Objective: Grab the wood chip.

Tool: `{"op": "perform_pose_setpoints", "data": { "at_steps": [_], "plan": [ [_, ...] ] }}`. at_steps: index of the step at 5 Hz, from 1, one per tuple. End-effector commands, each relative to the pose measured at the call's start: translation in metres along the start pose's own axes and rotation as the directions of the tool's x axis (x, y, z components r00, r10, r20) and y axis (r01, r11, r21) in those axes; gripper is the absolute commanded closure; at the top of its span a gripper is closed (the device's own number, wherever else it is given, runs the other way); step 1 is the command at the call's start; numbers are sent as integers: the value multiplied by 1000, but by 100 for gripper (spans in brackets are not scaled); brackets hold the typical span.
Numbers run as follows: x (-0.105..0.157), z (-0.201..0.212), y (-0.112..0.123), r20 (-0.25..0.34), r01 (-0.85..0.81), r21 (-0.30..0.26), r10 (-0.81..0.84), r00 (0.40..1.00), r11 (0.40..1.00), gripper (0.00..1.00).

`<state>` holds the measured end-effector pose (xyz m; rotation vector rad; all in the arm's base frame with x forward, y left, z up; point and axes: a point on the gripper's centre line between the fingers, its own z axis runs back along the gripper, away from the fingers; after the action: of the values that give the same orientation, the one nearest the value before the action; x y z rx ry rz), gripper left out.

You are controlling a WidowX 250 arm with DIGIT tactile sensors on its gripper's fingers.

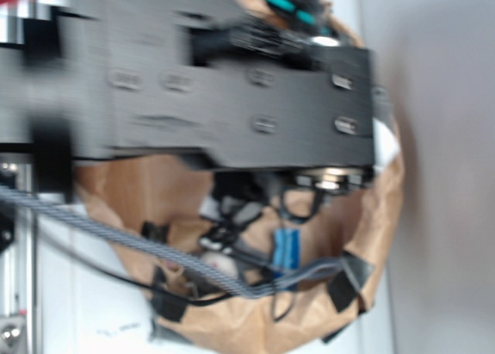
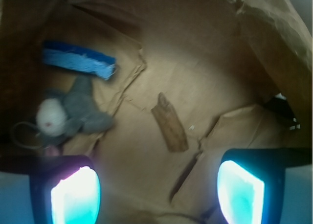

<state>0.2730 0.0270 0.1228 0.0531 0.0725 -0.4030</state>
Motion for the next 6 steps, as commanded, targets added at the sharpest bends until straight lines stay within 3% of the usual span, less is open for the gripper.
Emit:
{"op": "perform_pose_setpoints", "data": {
  "at_steps": [1,3,6],
  "plan": [
    [11,-28,11,97,64,-10,-63,993,998,0],
    [-6,-52,18,144,139,-65,-129,981,988,0],
    [-5,-86,2,173,160,7,-158,972,987,0]
  ]
}}
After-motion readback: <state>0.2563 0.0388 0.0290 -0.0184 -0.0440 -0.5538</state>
